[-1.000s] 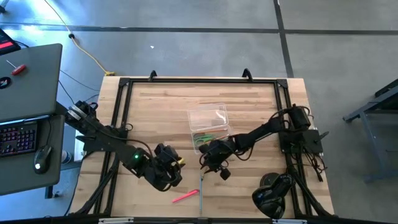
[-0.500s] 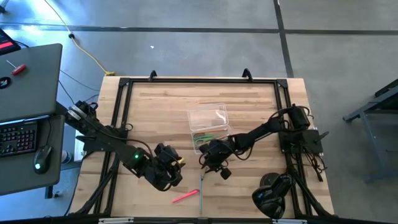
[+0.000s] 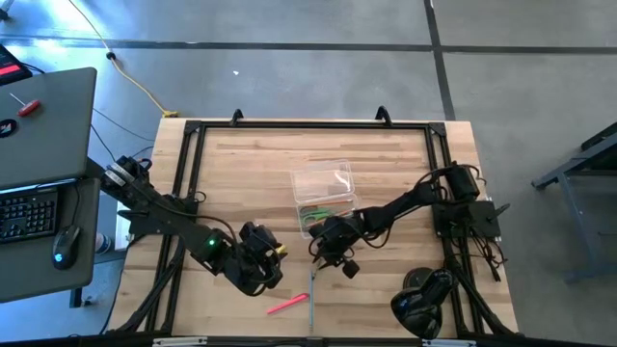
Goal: Pick & place school supplies into a supply box
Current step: Put the green crayon into the supply box
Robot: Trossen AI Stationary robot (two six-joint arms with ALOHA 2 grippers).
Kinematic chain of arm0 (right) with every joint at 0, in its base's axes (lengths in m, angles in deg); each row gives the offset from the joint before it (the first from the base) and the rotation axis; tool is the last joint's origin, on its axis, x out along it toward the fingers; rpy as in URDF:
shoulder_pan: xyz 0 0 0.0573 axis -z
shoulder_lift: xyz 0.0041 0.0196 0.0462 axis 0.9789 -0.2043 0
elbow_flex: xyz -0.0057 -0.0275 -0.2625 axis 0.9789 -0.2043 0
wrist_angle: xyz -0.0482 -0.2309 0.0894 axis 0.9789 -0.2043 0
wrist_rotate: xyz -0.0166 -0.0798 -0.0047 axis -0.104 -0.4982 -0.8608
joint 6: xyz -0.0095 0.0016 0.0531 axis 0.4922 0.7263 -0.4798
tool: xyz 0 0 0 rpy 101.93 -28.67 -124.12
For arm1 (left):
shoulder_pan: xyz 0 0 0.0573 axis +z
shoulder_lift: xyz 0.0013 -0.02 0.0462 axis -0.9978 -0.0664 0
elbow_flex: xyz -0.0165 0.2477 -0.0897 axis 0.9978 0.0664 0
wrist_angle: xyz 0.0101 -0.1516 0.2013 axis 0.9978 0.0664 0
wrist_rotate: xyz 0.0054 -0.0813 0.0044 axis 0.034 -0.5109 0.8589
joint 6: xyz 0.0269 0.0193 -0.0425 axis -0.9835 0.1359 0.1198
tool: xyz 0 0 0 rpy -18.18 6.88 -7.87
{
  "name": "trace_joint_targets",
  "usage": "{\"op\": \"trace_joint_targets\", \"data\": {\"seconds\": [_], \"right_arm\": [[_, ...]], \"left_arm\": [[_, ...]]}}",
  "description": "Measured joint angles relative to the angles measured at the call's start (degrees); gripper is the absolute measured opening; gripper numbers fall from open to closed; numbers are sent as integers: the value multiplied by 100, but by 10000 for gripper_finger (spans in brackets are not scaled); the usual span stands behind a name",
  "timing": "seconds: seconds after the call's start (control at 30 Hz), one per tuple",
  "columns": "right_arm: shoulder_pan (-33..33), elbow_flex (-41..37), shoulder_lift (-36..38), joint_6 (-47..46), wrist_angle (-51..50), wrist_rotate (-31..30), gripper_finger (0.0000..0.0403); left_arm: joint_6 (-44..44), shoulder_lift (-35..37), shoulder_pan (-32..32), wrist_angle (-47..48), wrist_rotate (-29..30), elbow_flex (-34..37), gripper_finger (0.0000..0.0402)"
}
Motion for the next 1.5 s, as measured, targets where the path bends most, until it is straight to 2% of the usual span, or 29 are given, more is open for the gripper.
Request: {"op": "trace_joint_targets", "data": {"seconds": [0.5, 0.97, 1.5], "right_arm": [[8, 5, -367, 61, 68, -13, 94], [-7, 15, -382, -87, -98, -17, 92], [-69, 26, -379, -556, -496, -65, 28]], "left_arm": [[-50, 0, 0, -4, 11, -2, 177], [-58, 0, 0, 4, 9, -2, 177], [-51, 0, 0, 2, -13, -2, 177]]}}
